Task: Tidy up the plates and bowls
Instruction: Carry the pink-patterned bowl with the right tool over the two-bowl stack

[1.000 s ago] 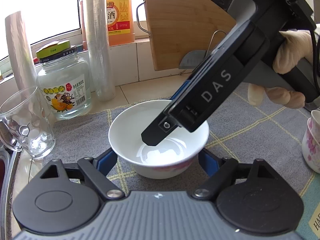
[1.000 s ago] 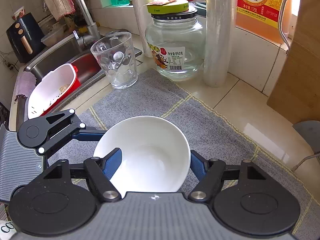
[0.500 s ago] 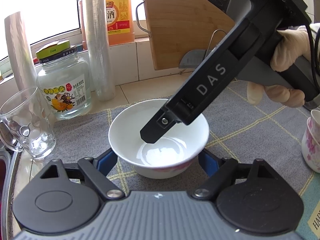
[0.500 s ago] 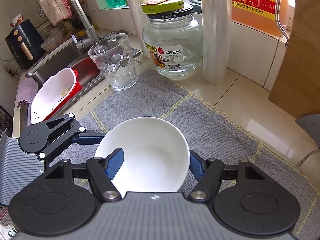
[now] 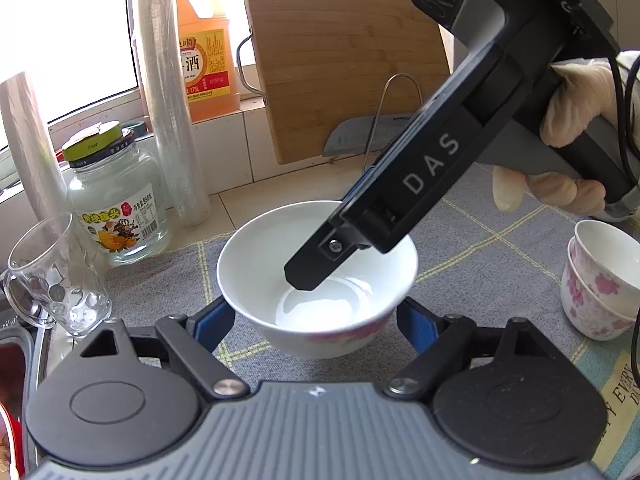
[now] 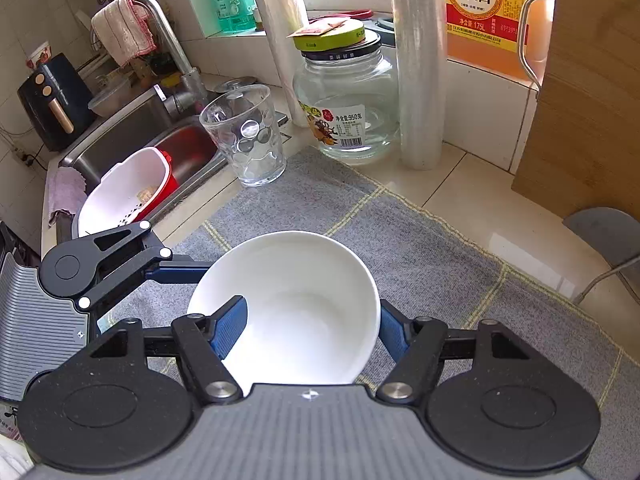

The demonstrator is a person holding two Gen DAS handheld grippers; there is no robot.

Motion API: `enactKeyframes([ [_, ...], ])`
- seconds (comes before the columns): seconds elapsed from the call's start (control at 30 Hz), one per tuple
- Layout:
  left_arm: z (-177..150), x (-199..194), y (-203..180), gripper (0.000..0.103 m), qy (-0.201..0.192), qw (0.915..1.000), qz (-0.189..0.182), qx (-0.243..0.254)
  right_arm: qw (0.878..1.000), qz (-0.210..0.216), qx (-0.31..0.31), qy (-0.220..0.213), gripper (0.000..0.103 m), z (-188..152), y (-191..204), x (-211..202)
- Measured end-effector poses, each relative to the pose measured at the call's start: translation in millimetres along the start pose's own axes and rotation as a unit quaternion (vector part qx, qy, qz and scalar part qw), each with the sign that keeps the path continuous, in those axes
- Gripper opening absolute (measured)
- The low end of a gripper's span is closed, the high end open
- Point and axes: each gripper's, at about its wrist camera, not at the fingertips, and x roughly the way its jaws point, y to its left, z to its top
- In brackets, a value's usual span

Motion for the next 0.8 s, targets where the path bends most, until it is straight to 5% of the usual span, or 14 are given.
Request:
enactKeyframes([
  [0.8, 16, -46, -106, 0.087, -0.012, 0.9955, -0.067, 0.065, 0.997, -0.042, 0.034, -0.059, 0.075, -101, 7, -121],
])
